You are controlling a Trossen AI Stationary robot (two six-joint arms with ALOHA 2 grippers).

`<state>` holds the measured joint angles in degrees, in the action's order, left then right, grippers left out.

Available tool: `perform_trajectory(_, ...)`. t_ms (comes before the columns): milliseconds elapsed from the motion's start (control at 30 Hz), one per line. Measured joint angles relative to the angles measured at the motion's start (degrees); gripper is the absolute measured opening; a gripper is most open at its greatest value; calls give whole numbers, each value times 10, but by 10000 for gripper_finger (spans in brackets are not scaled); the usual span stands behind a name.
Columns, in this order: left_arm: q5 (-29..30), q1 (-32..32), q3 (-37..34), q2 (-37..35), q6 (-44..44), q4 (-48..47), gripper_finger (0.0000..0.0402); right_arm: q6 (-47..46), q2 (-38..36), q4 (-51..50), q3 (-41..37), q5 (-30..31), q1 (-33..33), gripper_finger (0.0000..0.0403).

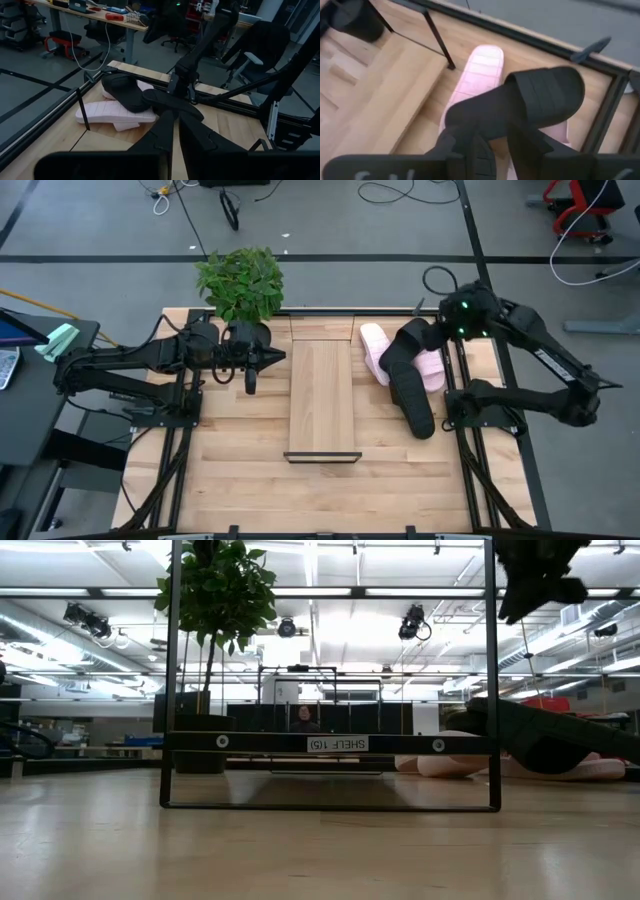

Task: Pick and place slides into the shelf
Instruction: Put the black slipper on the shelf

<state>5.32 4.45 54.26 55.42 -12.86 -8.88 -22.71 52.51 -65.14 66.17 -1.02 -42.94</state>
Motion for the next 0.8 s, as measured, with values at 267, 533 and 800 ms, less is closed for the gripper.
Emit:
perform_trajectory(267,0,0,0,0,0,0,23,88,105,0,0,-116,-148,140)
perform_trajectory(533,0,0,0,0,0,0,35,124,190,7,0,-158,-230,185)
perform_trajectory(800,0,0,0,0,6,1,28,128,242,17,0,-148,-224,241)
